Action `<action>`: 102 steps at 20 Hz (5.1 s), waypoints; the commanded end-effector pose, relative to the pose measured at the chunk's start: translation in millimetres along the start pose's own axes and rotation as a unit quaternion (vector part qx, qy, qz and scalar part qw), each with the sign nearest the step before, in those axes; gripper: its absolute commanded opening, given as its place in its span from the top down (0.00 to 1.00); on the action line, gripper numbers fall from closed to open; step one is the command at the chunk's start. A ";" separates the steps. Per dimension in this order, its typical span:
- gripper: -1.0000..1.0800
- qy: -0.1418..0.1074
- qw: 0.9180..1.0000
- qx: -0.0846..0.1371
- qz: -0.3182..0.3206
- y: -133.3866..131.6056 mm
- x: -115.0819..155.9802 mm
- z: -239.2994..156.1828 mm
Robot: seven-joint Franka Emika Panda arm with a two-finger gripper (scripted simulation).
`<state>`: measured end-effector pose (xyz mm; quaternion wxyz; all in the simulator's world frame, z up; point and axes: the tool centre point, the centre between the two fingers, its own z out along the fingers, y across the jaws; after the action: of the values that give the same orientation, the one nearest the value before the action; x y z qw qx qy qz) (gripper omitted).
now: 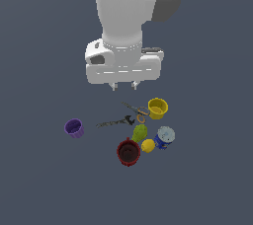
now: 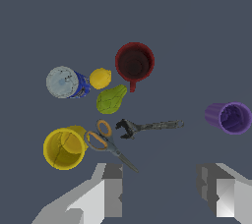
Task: Pick up a designated object from a clutter of objects.
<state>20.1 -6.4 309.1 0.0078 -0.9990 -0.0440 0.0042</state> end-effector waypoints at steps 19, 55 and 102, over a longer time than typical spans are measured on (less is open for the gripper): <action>0.38 -0.005 0.972 0.094 -0.215 -3.6 75.9 95.4; 0.38 0.206 0.842 0.273 -0.418 38.3 163.5 206.3; 1.00 0.209 0.840 0.273 -0.419 43.5 119.2 165.8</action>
<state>147.3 -32.0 129.8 0.2920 -0.8197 -0.4525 -0.1952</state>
